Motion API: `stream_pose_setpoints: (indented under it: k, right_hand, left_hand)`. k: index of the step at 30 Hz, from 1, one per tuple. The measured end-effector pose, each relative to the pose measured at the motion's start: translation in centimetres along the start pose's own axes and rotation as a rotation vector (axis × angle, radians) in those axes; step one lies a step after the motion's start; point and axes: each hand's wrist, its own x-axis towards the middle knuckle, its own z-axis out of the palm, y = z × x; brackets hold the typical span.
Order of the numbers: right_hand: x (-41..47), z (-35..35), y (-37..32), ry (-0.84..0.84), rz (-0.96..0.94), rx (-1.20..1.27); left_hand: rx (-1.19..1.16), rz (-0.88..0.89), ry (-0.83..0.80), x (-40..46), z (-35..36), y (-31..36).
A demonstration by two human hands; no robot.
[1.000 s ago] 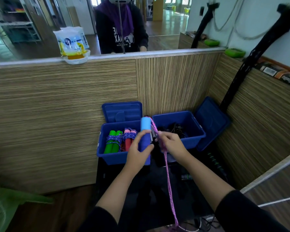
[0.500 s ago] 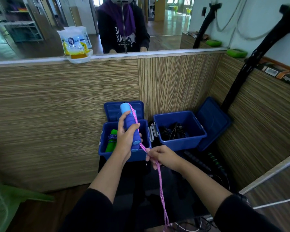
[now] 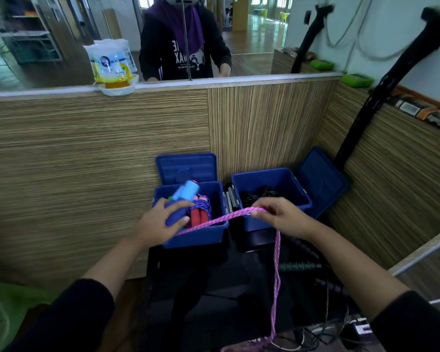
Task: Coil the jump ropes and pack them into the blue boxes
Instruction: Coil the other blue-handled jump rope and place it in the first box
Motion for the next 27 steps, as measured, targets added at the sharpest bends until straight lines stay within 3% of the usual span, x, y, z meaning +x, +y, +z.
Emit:
stream_pose_setpoints:
  k: [5,11,16,19,21,24,27]
  right_hand:
    - [1.5,-1.6,-2.2,0.079,-0.071,0.027]
    - [2.7,-1.9,-3.3,0.01,-0.065,0.139]
    - [3.2,-1.0,-4.1,-0.159,0.0,0.216]
    - [3.5,0.4,-4.4,-0.3,0.043,0.329]
    - [3.6,1.3,-4.1,-0.351,0.102,0.438]
    - [3.5,3.2,-3.1,-0.346,0.197,0.682]
    - [3.0,5.1,-2.5,-0.284,0.235,0.618]
  left_hand:
    - [0.131,0.261,-0.206,-2.1,1.8,3.9]
    - [-0.007,0.318,-0.175,-4.0,1.1,7.3]
    - [0.041,0.555,-0.172,-4.4,-0.2,10.0]
    - [-0.026,0.657,-0.037,-4.8,-0.7,11.6]
    - [-0.182,0.638,0.064,-4.9,-1.3,12.0]
    - [-0.269,0.474,0.223,-3.8,-2.4,10.9]
    - [-0.284,0.292,0.34,-2.0,-2.9,7.6]
